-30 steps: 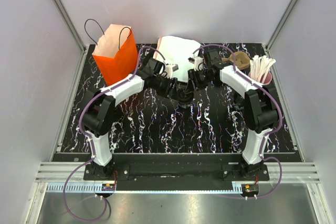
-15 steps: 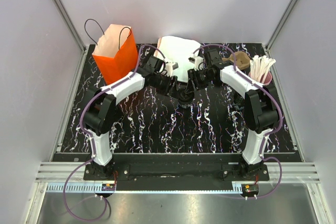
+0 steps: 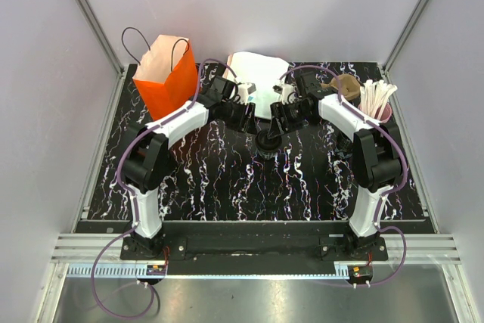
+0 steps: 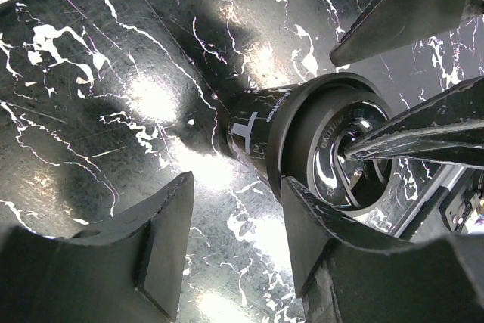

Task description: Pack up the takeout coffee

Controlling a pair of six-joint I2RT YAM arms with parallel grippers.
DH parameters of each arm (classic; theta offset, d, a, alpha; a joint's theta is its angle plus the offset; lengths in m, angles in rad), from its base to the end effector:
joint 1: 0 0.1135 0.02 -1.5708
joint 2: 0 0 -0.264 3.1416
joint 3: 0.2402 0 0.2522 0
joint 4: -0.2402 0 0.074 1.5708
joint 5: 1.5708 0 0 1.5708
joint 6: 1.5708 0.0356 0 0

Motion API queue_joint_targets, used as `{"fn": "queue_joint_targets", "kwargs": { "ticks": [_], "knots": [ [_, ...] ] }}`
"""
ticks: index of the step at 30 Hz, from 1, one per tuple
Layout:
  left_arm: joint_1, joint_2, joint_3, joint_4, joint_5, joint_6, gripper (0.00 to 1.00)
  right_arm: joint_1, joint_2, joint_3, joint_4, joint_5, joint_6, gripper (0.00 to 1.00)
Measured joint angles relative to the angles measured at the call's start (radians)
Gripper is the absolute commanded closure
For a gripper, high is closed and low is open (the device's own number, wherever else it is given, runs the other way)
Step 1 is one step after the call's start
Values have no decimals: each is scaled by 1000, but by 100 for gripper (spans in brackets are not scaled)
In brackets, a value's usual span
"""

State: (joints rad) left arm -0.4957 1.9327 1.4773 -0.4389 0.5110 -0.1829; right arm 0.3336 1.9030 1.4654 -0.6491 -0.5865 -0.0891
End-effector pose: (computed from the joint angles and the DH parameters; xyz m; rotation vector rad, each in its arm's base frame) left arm 0.3661 -0.2178 0.2246 0.6212 2.4529 -0.9157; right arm 0.3730 0.1501 0.2219 -0.7369 2.5083 0.8598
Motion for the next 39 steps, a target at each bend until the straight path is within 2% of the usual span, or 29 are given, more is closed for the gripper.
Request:
{"fn": "queue_joint_targets", "kwargs": {
  "ticks": [17,28,31,36,39],
  "knots": [
    [-1,0,0,1,-1,0,47,-21,0,2,-45,-8,-12,24],
    [-1,0,0,24,33,-10,47,-47,0,34,-63,-43,-18,23],
    [-1,0,0,33,45,-13,46,-69,-6,41,-63,-87,-16,25],
    [2,-6,-20,50,73,-17,46,-126,-27,32,-61,-178,-15,39],
    [12,-7,-35,67,108,-27,46,-174,-45,-3,-59,-246,-20,42]
  ]
}}
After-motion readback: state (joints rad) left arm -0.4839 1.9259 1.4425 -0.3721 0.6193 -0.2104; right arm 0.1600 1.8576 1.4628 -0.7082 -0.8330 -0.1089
